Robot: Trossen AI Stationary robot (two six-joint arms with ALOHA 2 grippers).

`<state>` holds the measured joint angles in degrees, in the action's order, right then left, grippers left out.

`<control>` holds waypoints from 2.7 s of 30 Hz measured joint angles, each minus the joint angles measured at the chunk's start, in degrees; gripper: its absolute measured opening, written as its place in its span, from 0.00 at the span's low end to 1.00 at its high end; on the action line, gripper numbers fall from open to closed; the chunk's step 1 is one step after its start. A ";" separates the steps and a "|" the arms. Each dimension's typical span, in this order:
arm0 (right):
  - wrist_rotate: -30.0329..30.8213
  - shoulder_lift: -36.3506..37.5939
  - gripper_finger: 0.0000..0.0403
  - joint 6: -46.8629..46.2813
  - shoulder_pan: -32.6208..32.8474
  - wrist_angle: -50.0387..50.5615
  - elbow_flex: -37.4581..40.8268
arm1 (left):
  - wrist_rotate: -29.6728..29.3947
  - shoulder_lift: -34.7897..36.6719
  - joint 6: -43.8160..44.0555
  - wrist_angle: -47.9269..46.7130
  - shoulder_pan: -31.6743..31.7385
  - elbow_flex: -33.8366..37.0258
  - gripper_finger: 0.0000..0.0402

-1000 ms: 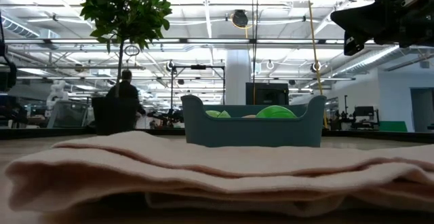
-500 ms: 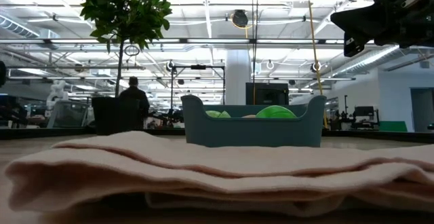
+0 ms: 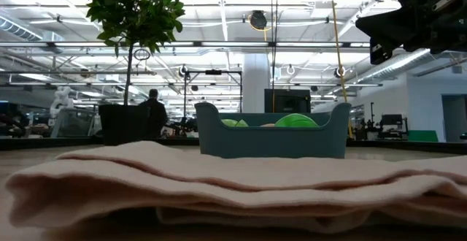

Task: Pick and placing Produce into tupperware
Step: Return to Home Position

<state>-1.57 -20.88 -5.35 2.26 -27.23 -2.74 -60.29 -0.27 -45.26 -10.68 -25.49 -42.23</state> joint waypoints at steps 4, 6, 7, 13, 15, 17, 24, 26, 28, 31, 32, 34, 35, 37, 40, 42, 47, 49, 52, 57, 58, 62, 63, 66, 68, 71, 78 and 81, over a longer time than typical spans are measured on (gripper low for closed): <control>-0.02 0.01 0.00 -0.10 0.00 0.66 0.00 | 9.10 0.00 8.78 -8.36 3.84 0.07 0.00; -0.02 0.04 0.00 -0.60 0.00 0.53 0.00 | 10.29 0.00 12.85 -10.31 5.07 0.59 0.00; -0.02 0.04 0.00 -0.81 0.00 0.51 0.00 | 12.08 0.00 14.32 -11.21 5.41 0.91 0.00; -0.04 0.04 0.00 -0.91 0.00 0.55 0.00 | 24.22 0.02 18.88 -9.77 6.86 5.58 0.00; -0.03 0.04 0.00 -0.90 0.00 0.55 0.00 | 24.15 0.02 18.45 -6.63 7.05 8.37 0.00; -0.02 0.04 0.00 -0.91 0.00 0.55 0.00 | 23.96 0.02 16.14 -3.05 7.38 10.96 0.00; -0.04 0.04 0.00 -1.29 0.00 1.57 0.00 | 21.83 0.07 12.79 0.05 8.10 16.08 0.00; -0.04 0.02 0.00 -1.29 0.00 2.24 0.00 | 25.14 0.07 12.87 0.16 8.10 16.78 0.00; -0.04 0.02 0.00 -1.29 0.00 2.40 0.00 | 31.22 0.07 12.86 0.62 8.06 17.63 0.00; -0.05 0.02 0.00 -1.21 0.00 2.43 0.00 | 40.88 0.07 12.78 0.20 8.06 19.80 0.00; -0.05 0.03 0.00 -1.16 0.00 2.41 0.00 | 43.05 0.07 12.70 0.54 8.06 20.70 0.01; -0.04 0.02 0.00 -1.11 0.00 2.43 0.00 | 45.56 0.08 12.68 1.18 8.06 22.72 0.00; -0.05 0.04 0.00 -1.11 0.00 2.43 0.00 | 46.26 0.08 12.71 1.53 8.06 23.76 0.00; -0.06 0.03 0.00 -1.29 0.00 2.71 0.00 | 48.66 0.09 12.83 2.36 8.06 25.47 0.00; -0.05 0.04 0.00 -1.84 0.00 2.96 0.00 | 51.29 0.07 14.53 2.62 8.06 27.12 0.01; -0.04 0.02 0.00 -2.52 0.00 3.04 0.00 | 51.81 0.02 16.34 2.75 8.06 27.50 0.01; -0.04 0.04 0.00 -3.19 0.00 2.15 0.00 | 51.84 0.00 22.87 2.89 8.10 27.98 0.01; -0.05 0.02 0.00 -3.08 0.00 2.15 0.00 | 51.33 0.00 25.57 2.64 8.10 28.84 0.01; -0.04 0.04 0.00 -2.38 0.00 1.91 0.00 | 47.44 -0.02 27.69 3.41 8.13 30.97 0.01; -0.04 -0.22 0.00 -1.19 0.00 2.08 0.20 | 38.30 -0.02 30.19 3.99 9.65 34.79 0.01; -0.04 -0.31 0.00 -1.05 -0.01 2.00 0.20 | 37.38 -0.04 30.67 4.03 10.34 35.43 0.01; -0.02 -0.31 0.00 -1.05 -0.07 0.66 0.24 | 36.85 -0.04 34.98 2.10 13.09 37.22 0.01; -0.02 -0.31 0.00 -1.11 -0.07 0.77 0.22 | 37.26 -0.04 35.99 1.04 13.70 37.66 0.01; -0.01 -1.18 0.00 -0.47 -0.07 0.85 0.25 | 39.28 -1.24 37.08 0.48 15.19 37.53 0.01; 0.41 -2.23 0.00 0.09 -0.07 0.91 0.28 | 40.78 -1.91 38.01 -0.07 15.78 37.52 0.02; 6.26 -3.85 0.00 -1.00 -0.07 0.39 0.28 | 42.53 -3.89 36.77 -0.14 16.41 37.52 0.01; 9.09 -7.35 0.00 0.06 -1.31 -4.68 0.28 | 45.71 -7.51 32.52 5.07 19.23 38.82 0.00; 8.62 -7.72 0.00 0.24 -2.31 -6.90 0.28 | 45.57 -7.50 31.34 5.98 20.63 39.03 0.00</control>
<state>7.05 -28.60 -5.10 -0.05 -34.13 -2.46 -14.72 -7.77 -13.92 -4.71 -4.86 -3.20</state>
